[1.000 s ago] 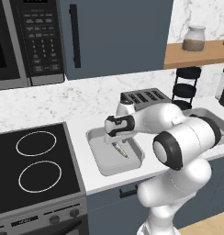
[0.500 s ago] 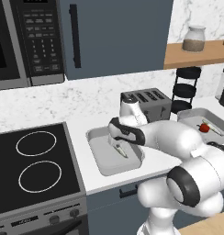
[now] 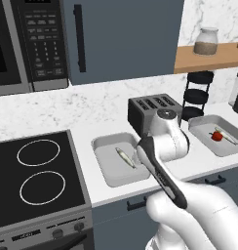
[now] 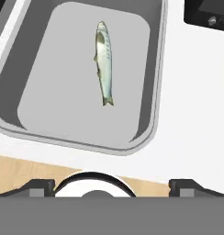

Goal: Place one bell pepper and one fish in each tupperware on the nearby counter, to pack two identical lunches.

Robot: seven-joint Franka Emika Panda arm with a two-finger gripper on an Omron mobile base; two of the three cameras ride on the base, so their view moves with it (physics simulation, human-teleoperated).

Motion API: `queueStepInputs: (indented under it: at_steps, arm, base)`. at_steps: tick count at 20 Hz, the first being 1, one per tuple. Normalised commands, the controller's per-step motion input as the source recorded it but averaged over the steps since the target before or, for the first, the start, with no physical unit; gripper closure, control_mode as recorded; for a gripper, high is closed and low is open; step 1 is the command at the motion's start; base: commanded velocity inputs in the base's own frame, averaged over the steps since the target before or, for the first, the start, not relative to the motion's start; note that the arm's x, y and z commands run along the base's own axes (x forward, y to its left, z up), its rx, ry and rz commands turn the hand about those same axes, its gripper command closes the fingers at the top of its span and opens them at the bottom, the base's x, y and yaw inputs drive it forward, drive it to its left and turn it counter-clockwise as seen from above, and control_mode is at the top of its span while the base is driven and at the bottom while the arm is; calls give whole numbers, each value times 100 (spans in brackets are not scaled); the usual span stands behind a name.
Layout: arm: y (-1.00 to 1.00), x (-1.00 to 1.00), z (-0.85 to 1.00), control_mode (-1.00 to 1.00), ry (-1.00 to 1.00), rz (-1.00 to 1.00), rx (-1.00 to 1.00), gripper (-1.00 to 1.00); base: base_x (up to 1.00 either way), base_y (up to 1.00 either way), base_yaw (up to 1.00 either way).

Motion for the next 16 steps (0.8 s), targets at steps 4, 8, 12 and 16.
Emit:
queueStepInputs:
  at_steps: [4, 8, 12, 16]
  arm:
    - [0, -100, 100, -100, -1, 2, 0, -100]
    - [0, -95, 100, -100, 0, 3, 0, -100]
    - [-2, -55, 100, -100, 0, 1, 0, -100]
    - [-9, -23, 36, -100, -1, 0, 2, -100]
  base:
    - [0, 0, 0]
    - [0, 0, 0]
    - [0, 0, 0]
    - [0, 0, 0]
